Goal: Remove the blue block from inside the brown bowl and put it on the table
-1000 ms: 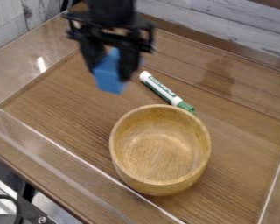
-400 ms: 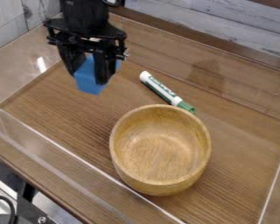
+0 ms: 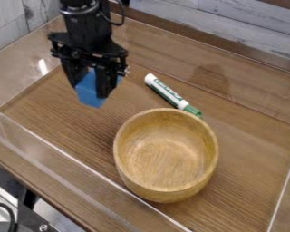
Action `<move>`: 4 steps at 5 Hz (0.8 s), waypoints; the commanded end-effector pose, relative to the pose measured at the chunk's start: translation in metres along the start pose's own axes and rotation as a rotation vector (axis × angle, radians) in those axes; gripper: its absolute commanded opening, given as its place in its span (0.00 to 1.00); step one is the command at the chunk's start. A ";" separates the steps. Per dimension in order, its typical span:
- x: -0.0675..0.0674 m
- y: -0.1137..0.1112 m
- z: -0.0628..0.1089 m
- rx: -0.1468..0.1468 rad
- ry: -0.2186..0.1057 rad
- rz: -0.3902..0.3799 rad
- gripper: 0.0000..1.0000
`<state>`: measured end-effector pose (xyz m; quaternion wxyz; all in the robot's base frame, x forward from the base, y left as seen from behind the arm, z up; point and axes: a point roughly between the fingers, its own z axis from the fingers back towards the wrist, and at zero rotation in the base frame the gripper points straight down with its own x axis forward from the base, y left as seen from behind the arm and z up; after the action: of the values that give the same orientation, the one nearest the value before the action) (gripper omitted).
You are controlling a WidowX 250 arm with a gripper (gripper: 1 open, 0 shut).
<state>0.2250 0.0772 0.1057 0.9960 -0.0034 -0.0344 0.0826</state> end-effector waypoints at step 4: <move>0.009 0.020 -0.023 0.059 -0.012 -0.035 0.00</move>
<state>0.2284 0.0936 0.0759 0.9972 0.0204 -0.0226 0.0683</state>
